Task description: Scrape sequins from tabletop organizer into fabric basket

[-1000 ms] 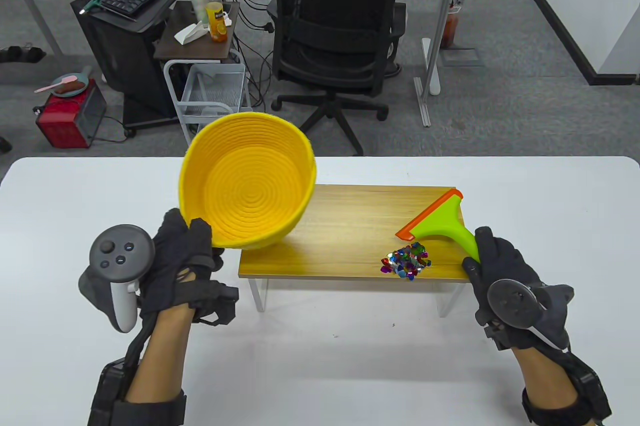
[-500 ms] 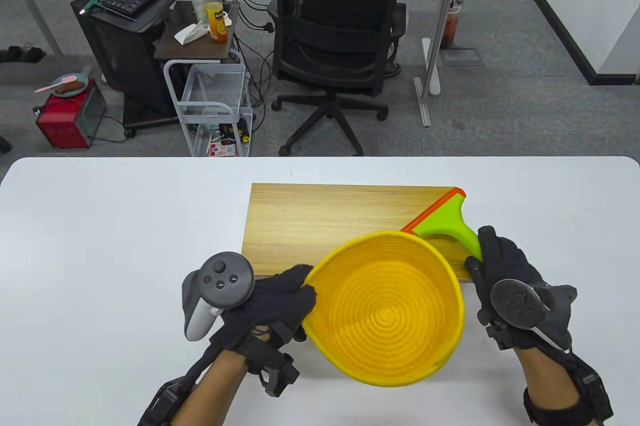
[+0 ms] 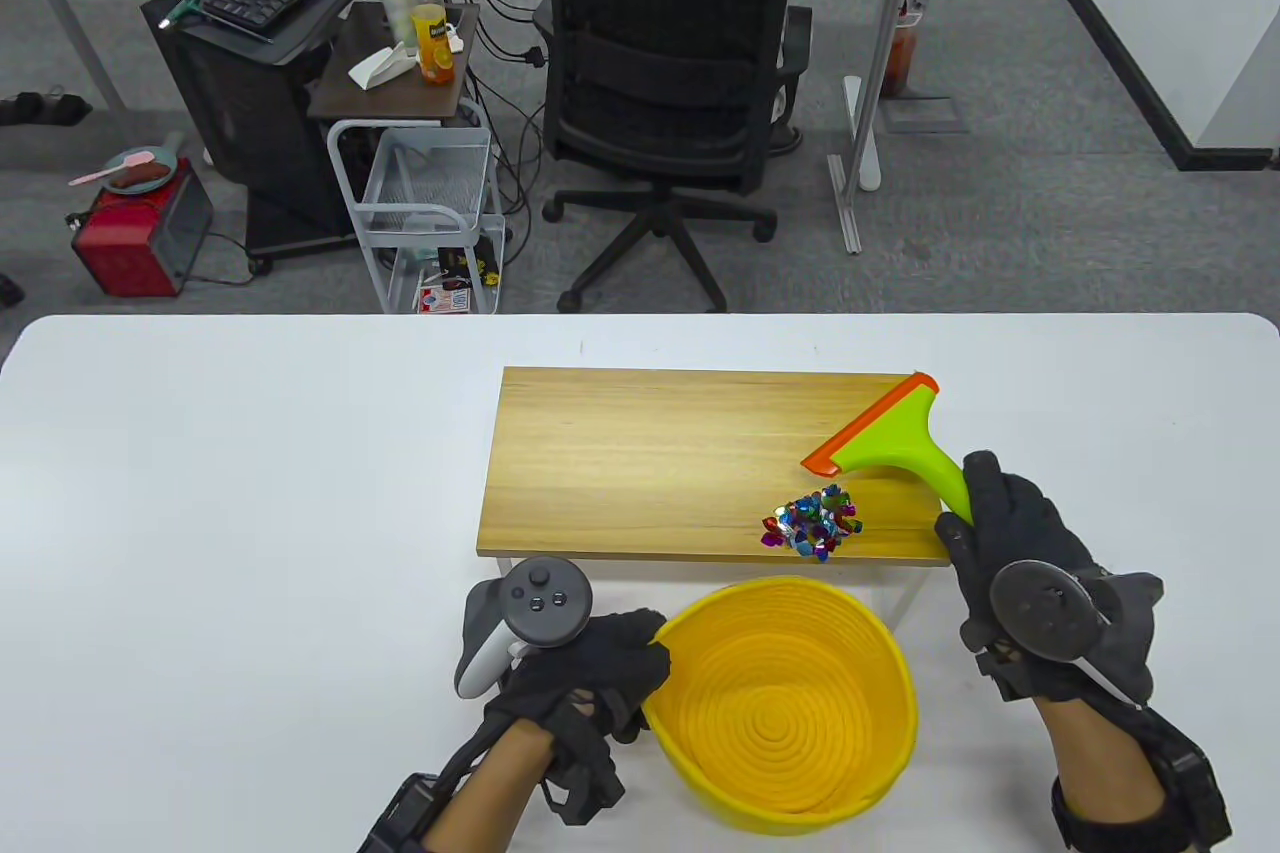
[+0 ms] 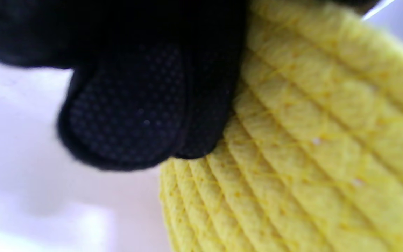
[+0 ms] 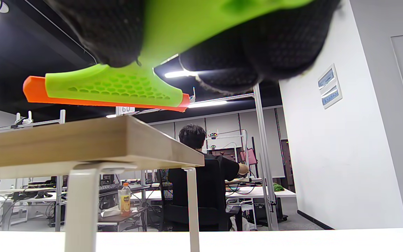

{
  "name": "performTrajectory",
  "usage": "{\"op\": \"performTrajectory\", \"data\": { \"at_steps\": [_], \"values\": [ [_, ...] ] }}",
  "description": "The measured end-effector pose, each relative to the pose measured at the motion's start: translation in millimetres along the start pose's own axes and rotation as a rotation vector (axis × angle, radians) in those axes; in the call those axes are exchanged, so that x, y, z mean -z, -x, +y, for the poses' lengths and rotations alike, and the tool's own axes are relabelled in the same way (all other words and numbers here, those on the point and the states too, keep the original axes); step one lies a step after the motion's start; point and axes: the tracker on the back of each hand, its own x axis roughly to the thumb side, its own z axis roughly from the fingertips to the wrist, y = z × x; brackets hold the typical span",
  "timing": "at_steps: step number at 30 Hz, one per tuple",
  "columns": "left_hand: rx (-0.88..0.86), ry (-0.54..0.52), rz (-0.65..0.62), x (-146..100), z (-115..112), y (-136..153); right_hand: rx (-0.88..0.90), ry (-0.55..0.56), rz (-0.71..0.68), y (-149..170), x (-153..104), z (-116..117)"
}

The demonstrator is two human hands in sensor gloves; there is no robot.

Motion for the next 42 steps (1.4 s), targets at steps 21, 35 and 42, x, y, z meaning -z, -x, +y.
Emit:
{"op": "performTrajectory", "data": {
  "at_steps": [21, 35, 42],
  "values": [
    [0.072, -0.296, 0.183, 21, -2, -6, -0.013, -0.014, -0.002, -5, 0, 2],
    [0.05, -0.398, 0.142, 18, 0, -10, -0.146, -0.12, 0.016, -41, 9, -11],
    [0.017, -0.384, 0.12, 14, -1, -14, -0.278, -0.188, 0.021, -71, 10, -14]
  ]
}}
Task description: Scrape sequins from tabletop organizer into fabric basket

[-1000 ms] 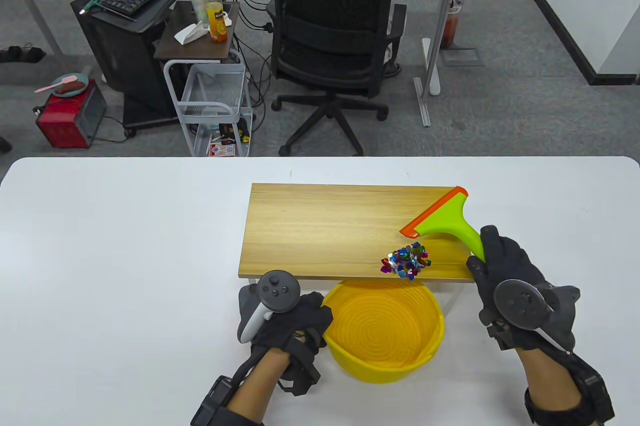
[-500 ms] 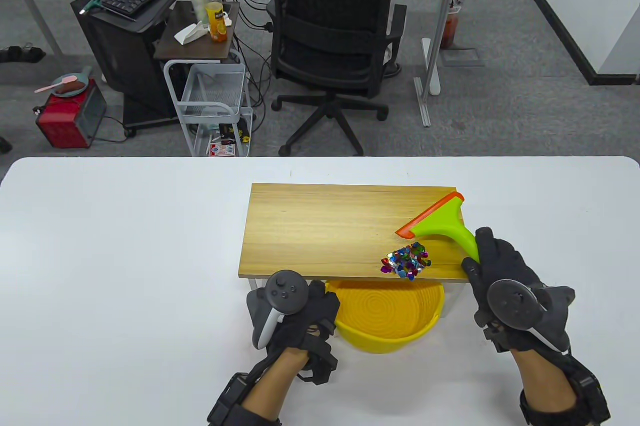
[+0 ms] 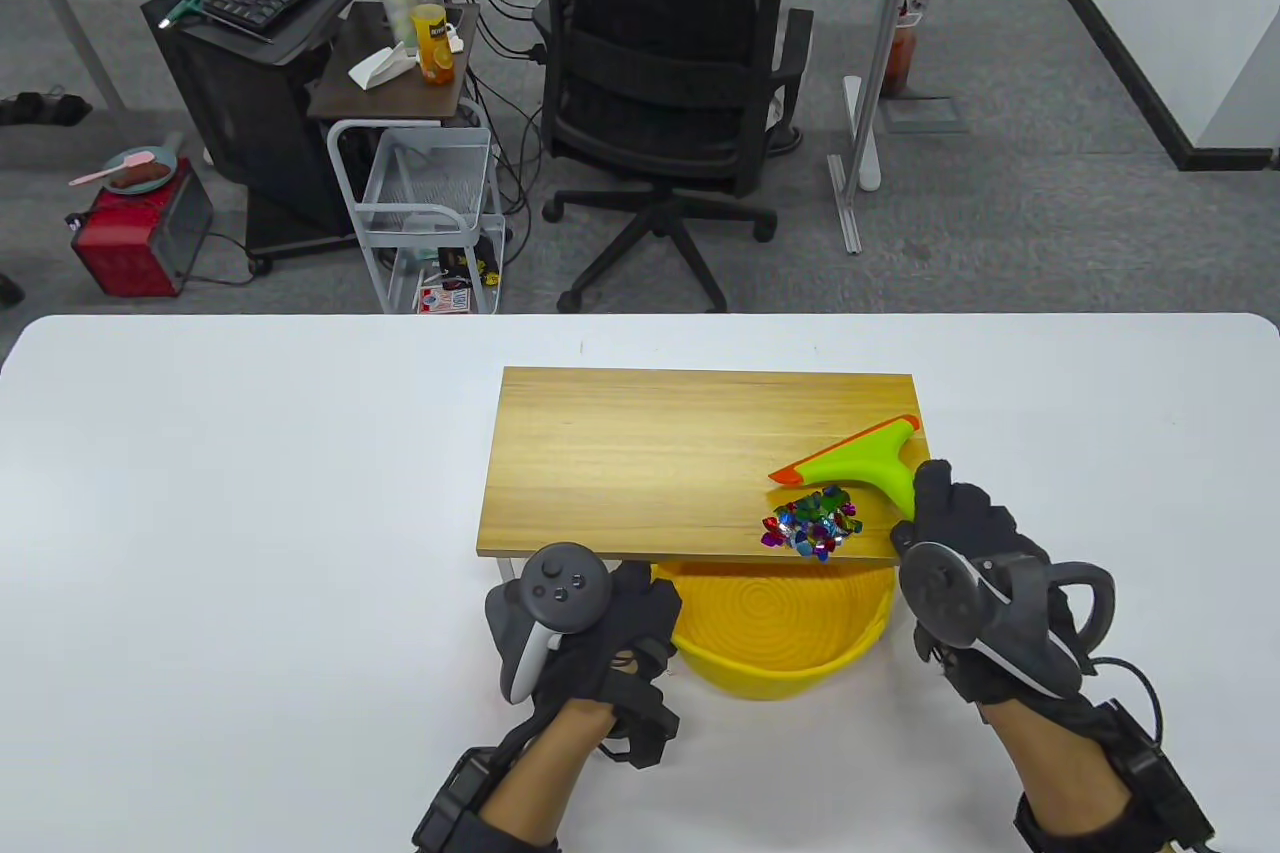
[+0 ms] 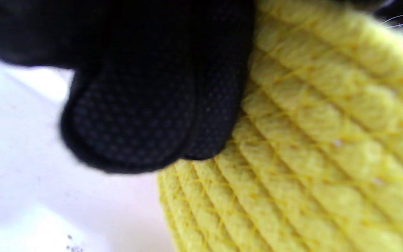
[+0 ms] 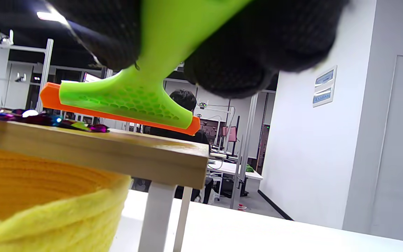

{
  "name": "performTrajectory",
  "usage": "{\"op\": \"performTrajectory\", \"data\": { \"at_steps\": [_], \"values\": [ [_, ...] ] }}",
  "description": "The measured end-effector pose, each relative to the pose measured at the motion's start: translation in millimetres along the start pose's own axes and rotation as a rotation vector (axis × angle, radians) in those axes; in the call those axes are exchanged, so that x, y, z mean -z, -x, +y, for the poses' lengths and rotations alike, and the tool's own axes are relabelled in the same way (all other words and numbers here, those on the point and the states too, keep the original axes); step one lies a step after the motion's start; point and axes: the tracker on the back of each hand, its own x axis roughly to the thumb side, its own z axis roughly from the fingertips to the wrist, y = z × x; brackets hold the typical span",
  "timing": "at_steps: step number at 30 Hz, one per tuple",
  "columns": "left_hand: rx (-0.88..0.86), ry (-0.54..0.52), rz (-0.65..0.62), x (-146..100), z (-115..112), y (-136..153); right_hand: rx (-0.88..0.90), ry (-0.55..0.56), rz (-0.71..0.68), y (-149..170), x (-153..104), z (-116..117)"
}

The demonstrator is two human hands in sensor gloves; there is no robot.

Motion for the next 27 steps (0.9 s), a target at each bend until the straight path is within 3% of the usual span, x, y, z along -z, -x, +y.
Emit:
{"op": "performTrajectory", "data": {
  "at_steps": [8, 18, 27],
  "values": [
    [-0.002, 0.022, -0.014, -2, -5, -4, -0.058, -0.016, -0.036, -12, -30, -3],
    [-0.019, 0.03, -0.026, -3, -6, -7, -0.097, -0.041, -0.108, -11, -80, -30],
    [-0.029, 0.025, -0.025, -3, -3, -4, -0.06, 0.003, -0.093, -7, -70, -36]
  ]
}}
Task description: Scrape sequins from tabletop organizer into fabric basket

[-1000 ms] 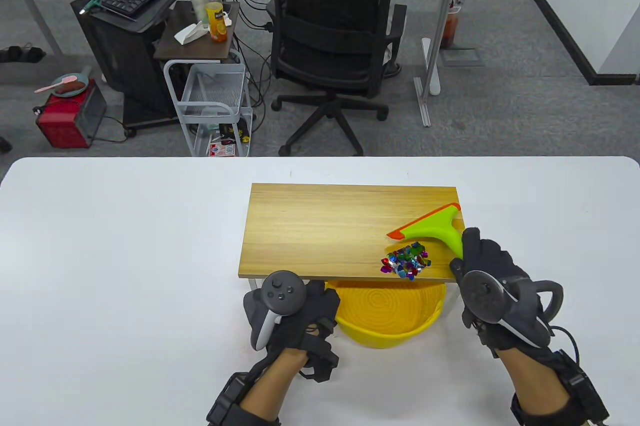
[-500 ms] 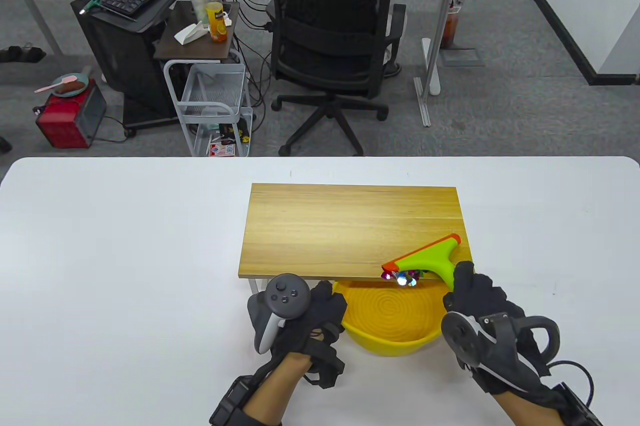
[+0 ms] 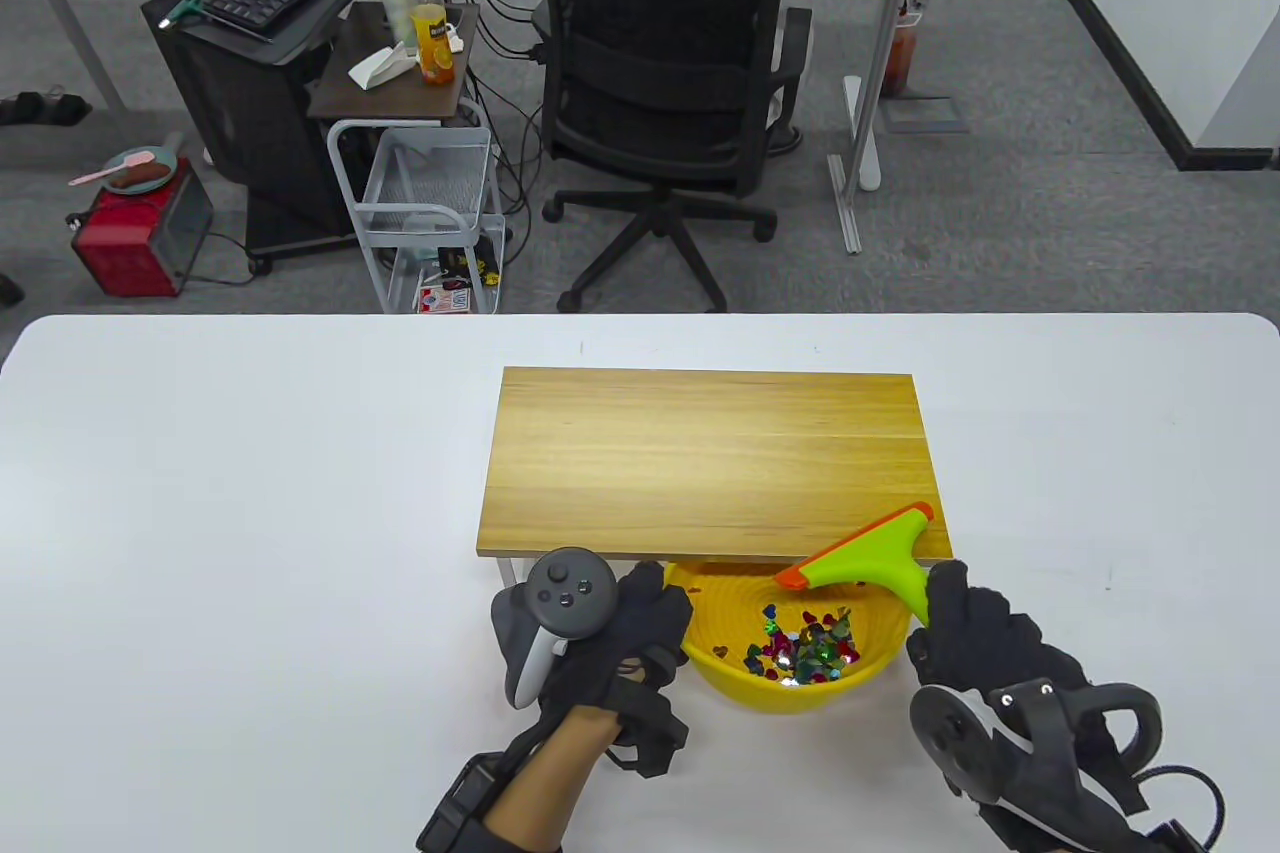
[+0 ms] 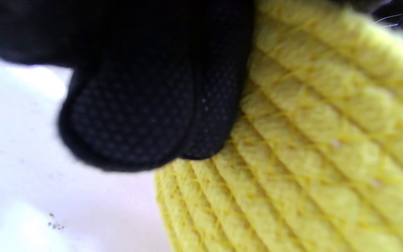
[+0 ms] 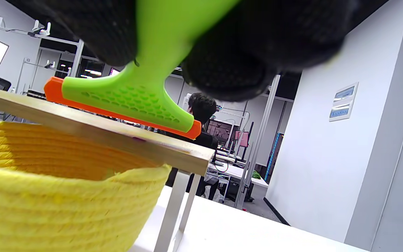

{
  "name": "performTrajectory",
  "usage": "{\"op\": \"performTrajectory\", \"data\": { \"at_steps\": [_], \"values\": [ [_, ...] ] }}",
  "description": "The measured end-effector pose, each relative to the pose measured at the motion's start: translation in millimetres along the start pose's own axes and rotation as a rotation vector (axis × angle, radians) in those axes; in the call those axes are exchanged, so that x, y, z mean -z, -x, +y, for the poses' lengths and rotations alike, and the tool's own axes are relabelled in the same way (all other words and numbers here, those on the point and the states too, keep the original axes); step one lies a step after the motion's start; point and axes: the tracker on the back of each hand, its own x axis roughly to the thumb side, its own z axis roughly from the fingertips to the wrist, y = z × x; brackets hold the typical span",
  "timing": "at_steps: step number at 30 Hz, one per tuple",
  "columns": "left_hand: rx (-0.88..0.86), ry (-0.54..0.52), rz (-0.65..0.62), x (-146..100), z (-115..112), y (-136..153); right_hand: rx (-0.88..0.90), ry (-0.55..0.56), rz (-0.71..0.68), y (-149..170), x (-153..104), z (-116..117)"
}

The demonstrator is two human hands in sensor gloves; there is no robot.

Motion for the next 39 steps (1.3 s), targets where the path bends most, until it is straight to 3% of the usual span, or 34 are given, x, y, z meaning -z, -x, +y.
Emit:
{"op": "performTrajectory", "data": {
  "at_steps": [8, 19, 26, 39],
  "values": [
    [-0.003, 0.003, -0.004, 0, 0, 0, 0.001, -0.032, 0.024, 8, 17, 9],
    [-0.009, 0.017, -0.001, 0, -3, 0, -0.016, -0.082, -0.007, 20, -17, -4],
    [-0.016, 0.022, 0.002, 0, -4, 0, -0.025, -0.084, -0.007, 20, -21, -7],
    [-0.003, 0.031, 0.007, -4, -4, 0, 0.032, 0.042, 0.015, 18, 11, 8]
  ]
}}
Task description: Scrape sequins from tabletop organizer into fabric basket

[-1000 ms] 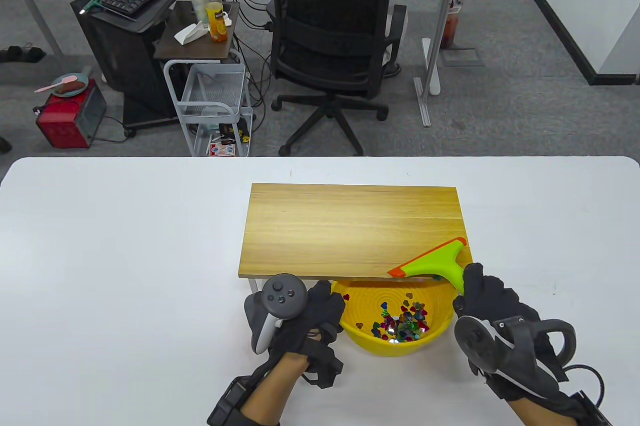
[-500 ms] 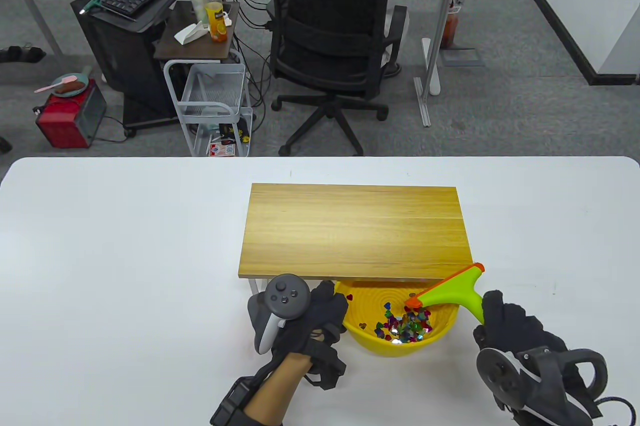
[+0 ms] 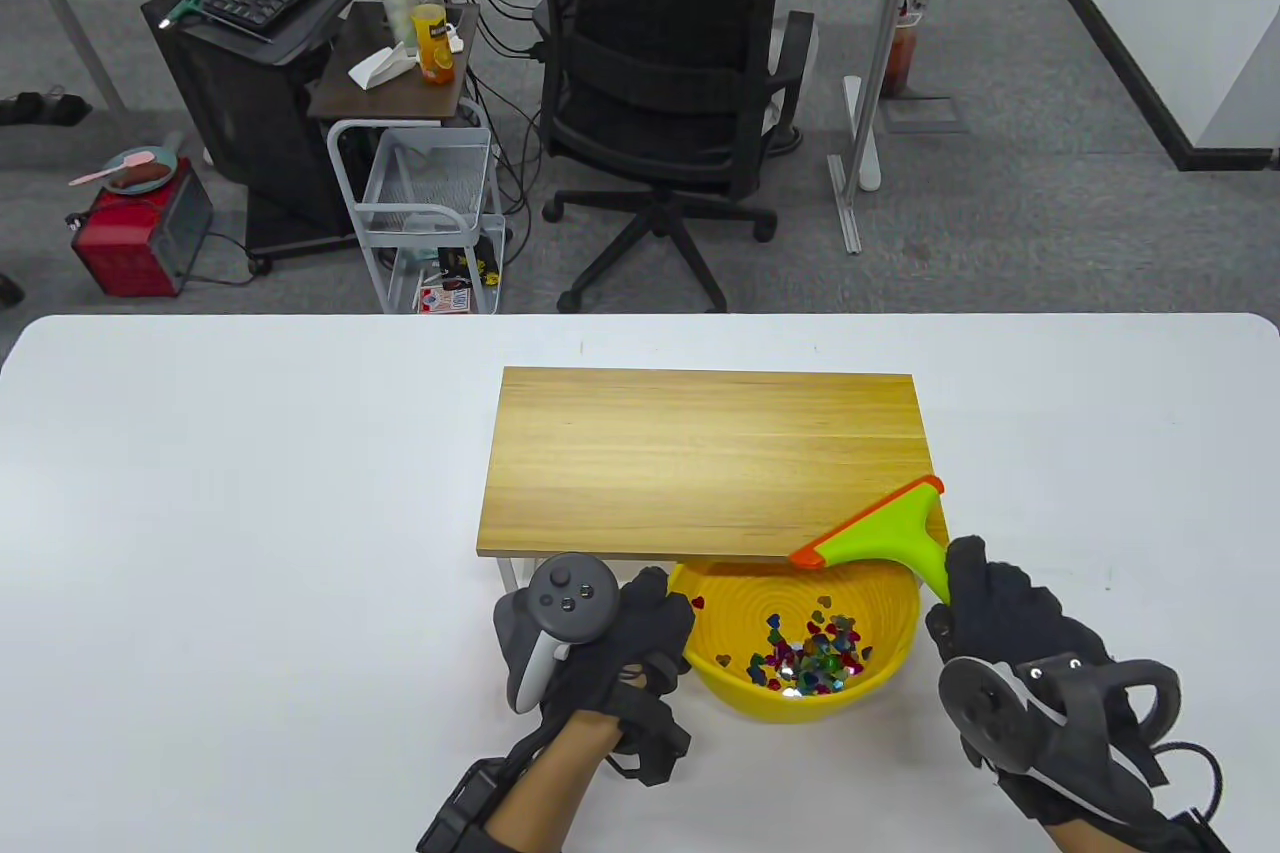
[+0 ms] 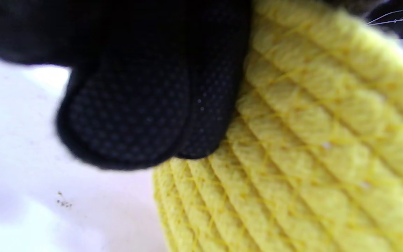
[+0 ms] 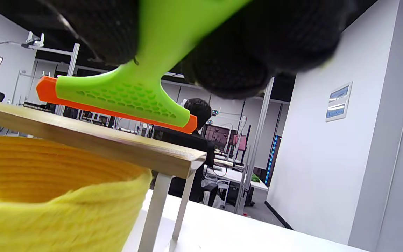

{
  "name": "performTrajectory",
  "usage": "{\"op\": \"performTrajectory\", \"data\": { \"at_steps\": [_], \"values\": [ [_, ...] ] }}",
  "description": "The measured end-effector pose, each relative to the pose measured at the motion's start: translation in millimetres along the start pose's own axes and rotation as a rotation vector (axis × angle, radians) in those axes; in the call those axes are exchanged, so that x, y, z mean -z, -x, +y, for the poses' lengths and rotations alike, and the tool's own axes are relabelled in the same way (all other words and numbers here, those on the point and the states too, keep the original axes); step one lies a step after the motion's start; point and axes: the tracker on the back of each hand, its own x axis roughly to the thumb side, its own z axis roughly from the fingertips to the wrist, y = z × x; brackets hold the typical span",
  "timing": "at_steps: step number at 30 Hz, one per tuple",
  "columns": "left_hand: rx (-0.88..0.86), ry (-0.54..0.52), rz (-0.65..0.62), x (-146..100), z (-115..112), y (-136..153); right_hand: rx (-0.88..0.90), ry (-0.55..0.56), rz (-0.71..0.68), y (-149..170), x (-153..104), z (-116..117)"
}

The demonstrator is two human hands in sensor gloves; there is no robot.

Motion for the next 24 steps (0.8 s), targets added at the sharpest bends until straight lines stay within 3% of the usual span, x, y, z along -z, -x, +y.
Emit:
{"op": "performTrajectory", "data": {
  "at_steps": [6, 15, 24],
  "values": [
    [0.047, 0.03, 0.013, -4, 5, 0, 0.037, 0.042, 0.01, 3, 22, 19],
    [0.16, 0.103, -0.018, -21, 32, -2, 0.088, 0.051, 0.081, 19, 41, 43],
    [0.142, 0.241, -0.106, -44, 69, -27, 0.099, 0.072, 0.107, 29, 42, 42]
  ]
}}
